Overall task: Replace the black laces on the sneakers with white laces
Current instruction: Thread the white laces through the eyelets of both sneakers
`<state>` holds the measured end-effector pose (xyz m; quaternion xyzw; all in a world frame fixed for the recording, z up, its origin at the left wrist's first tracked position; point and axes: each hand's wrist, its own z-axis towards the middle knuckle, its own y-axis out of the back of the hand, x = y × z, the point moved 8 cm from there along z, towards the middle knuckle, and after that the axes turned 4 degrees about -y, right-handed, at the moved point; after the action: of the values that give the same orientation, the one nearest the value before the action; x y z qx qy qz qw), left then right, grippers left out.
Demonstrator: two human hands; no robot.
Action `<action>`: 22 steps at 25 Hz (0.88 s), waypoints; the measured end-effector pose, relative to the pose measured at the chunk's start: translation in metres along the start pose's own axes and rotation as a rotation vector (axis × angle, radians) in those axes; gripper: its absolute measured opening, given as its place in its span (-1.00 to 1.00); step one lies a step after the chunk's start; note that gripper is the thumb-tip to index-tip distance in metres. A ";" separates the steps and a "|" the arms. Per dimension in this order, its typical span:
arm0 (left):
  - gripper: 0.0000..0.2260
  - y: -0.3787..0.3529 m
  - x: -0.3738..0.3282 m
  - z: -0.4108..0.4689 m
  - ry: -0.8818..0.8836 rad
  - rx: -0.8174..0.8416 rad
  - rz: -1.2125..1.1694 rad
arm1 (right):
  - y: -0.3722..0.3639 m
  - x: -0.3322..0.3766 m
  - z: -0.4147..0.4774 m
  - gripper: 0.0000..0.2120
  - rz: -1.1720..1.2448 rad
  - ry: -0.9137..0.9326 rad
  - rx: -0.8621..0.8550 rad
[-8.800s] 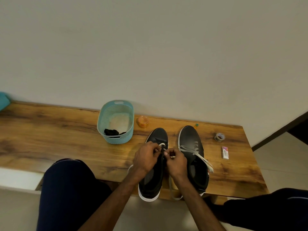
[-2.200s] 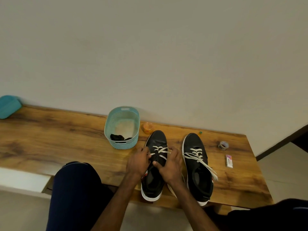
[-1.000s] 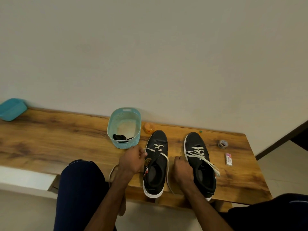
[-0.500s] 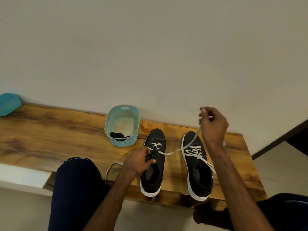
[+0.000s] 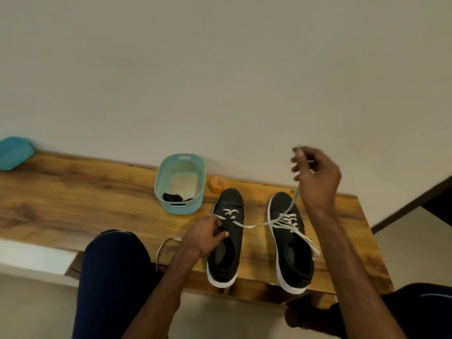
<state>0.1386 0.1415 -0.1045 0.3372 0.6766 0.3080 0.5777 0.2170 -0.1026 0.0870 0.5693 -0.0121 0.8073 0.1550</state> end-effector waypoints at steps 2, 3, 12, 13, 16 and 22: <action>-0.68 0.000 0.001 0.000 0.006 0.004 -0.011 | 0.014 0.023 0.013 -0.86 0.045 0.063 -0.061; -0.69 0.000 0.001 0.001 0.009 0.008 -0.018 | 0.022 0.034 0.021 -0.85 0.054 0.097 -0.095; -0.80 0.002 0.002 0.002 0.092 -0.160 -0.115 | -0.027 -0.031 -0.009 -0.93 -0.228 -0.053 0.290; -0.81 0.002 0.005 0.002 0.112 -0.174 -0.172 | -0.042 -0.046 -0.023 -0.92 -0.298 -0.086 0.363; -0.82 -0.006 0.021 0.001 0.245 -0.162 -0.509 | -0.088 -0.083 -0.065 -0.96 -0.444 -0.109 0.563; -0.81 -0.009 0.025 0.000 0.287 -0.141 -0.670 | -0.141 -0.130 -0.109 -0.94 -0.681 -0.103 0.745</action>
<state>0.1348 0.1563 -0.1257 0.0096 0.8006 0.1917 0.5677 0.1938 0.0219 -0.0937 0.5969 0.4552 0.6312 0.1951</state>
